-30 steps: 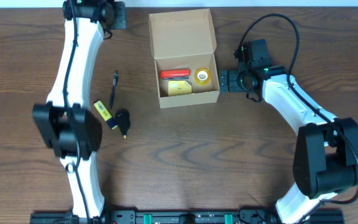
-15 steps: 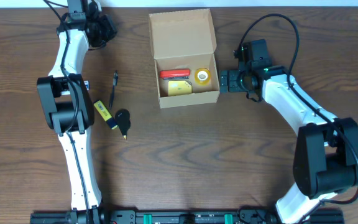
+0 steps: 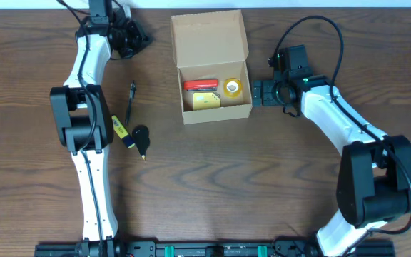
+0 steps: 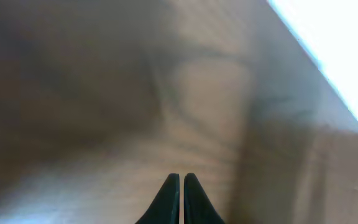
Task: Pack container
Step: 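Move the left gripper toward the staples box and pen on the table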
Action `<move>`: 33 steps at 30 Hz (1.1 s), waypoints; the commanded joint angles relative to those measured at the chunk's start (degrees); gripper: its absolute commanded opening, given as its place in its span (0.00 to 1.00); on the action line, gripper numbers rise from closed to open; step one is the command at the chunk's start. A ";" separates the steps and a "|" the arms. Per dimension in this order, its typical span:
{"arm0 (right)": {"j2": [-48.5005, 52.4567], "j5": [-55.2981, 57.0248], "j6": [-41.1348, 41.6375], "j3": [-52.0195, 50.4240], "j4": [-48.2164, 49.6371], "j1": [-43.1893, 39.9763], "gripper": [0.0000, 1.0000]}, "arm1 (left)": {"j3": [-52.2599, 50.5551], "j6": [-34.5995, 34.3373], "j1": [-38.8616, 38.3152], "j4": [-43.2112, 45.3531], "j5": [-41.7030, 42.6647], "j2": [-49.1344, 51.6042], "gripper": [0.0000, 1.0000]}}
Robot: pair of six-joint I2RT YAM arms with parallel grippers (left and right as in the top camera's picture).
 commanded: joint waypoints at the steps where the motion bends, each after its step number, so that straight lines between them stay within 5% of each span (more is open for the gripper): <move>1: 0.02 -0.20 0.59 0.02 -0.04 -0.28 0.99 | 0.74 1.11 0.57 -3.89 -10.88 -7.74 0.06; 8: 0.02 -0.20 0.59 0.02 -0.04 -0.26 0.99 | 0.74 1.51 -1.05 -19.21 -38.77 -21.84 0.06; 14: 0.02 -0.20 0.59 0.02 -0.04 -0.26 0.99 | 0.74 -20.24 -3.89 -37.38 -56.83 -27.63 0.06; 27: 0.02 -0.20 0.59 0.02 -0.04 -0.26 0.99 | 0.70 -21.86 -15.65 -57.96 -55.10 -26.86 0.06; 33: 0.02 -0.20 0.61 0.02 -0.04 -0.26 0.99 | 0.70 -11.78 -21.07 -59.80 -49.13 -27.41 0.06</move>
